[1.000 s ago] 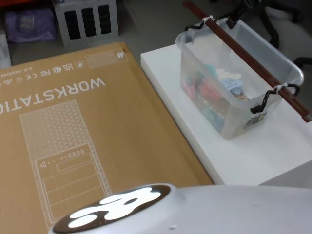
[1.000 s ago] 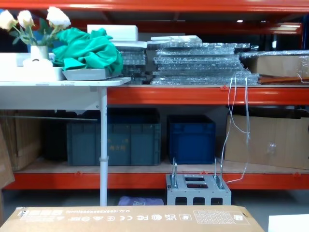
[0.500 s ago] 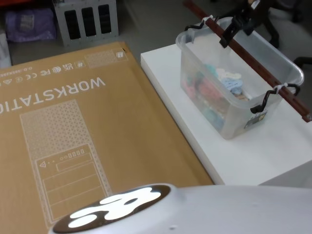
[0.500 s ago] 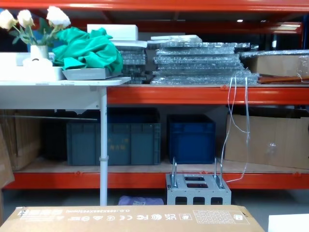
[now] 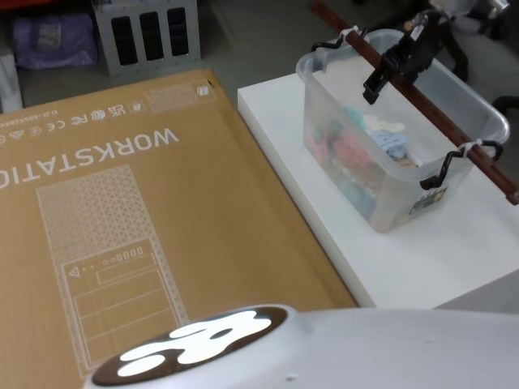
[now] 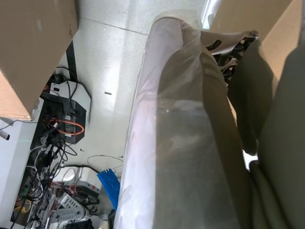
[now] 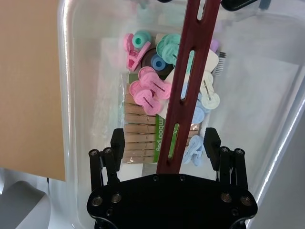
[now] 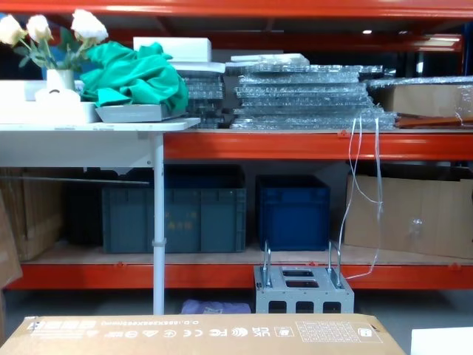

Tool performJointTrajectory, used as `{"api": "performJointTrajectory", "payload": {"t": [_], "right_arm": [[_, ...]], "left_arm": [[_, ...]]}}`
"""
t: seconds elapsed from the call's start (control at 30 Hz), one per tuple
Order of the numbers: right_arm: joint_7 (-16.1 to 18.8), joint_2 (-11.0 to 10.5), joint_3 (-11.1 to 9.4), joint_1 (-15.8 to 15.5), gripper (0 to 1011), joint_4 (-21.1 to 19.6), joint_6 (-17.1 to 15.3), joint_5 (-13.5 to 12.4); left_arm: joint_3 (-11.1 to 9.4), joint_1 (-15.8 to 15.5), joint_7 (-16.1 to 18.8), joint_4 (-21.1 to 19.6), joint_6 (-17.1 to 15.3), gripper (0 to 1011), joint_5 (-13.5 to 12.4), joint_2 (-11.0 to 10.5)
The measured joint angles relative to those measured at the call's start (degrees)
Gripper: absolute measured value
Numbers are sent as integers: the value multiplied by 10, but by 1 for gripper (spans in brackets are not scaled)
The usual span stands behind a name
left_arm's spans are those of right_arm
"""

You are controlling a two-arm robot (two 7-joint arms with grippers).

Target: Use one hand to grasp the basket and place it at the designated location.

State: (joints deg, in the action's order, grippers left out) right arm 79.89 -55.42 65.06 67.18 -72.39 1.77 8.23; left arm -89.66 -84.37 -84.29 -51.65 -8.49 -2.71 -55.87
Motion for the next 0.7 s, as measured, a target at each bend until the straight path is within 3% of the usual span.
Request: {"api": "performJointTrajectory", "payload": {"t": [0.33, 0.7], "right_arm": [[14, 20, -1, -8, 1001, 29, 10, 6], [13, 18, -2, -8, 1001, 27, 10, 7]], "left_arm": [[0, 0, 0, 0, 0, 0, 0, 0], [0, 0, 0, 0, 0, 0, 0, 0]]}}
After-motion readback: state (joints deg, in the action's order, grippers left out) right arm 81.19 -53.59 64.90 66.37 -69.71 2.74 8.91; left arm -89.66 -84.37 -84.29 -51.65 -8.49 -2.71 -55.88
